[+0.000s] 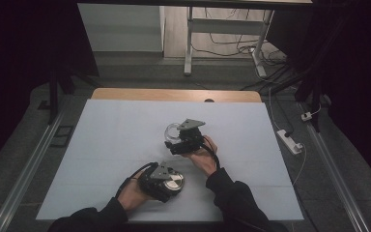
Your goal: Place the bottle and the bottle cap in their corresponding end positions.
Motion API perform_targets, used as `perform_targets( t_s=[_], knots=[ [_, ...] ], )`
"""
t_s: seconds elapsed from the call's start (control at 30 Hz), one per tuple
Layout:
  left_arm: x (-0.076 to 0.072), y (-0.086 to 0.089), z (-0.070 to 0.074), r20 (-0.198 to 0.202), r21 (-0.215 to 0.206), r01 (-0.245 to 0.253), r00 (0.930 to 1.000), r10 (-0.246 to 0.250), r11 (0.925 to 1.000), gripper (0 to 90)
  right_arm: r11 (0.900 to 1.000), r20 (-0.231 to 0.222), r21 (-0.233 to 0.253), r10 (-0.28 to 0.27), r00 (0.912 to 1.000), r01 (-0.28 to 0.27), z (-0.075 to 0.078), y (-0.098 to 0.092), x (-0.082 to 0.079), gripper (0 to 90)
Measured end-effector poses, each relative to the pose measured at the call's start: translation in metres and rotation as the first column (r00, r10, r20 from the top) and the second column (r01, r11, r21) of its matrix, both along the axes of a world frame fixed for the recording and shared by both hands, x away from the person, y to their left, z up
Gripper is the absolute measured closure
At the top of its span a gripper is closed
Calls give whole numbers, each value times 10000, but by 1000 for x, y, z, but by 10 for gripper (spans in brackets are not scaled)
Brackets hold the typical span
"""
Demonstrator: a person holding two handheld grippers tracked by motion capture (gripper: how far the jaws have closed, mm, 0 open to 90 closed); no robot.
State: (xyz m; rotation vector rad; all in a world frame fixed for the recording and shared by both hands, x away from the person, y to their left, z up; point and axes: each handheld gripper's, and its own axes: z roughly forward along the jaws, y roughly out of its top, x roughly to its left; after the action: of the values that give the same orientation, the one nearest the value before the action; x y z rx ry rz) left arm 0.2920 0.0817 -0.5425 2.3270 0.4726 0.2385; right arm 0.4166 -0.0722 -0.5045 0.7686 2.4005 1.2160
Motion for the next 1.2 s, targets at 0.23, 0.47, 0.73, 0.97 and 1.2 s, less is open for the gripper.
perform_targets(
  t_s=[0.23,0.47,0.73,0.97,1.2],
  knots=[
    [1,-1,0,-128,121,8,9999,-7,9999,186,10000,-138,42,-67,9999,68,-6,-1,2,146],
    [3,0,2,-386,-131,-125,9992,120,9998,123,9995,-626,280,172,9979,-154,-4,-3,5,78],
    [2,10,13,-703,-933,-460,9967,395,9946,68,9985,-432,380,405,9982,-389,6,-6,-1,7],
    [-1,21,21,-970,-1358,-793,9931,664,9876,50,9975,-595,571,446,9972,-412,13,-13,-6,6],
    [-6,32,26,-1136,-1410,-976,9901,819,9852,32,9997,-366,105,204,9991,-201,19,-18,-13,11]
  ],
)
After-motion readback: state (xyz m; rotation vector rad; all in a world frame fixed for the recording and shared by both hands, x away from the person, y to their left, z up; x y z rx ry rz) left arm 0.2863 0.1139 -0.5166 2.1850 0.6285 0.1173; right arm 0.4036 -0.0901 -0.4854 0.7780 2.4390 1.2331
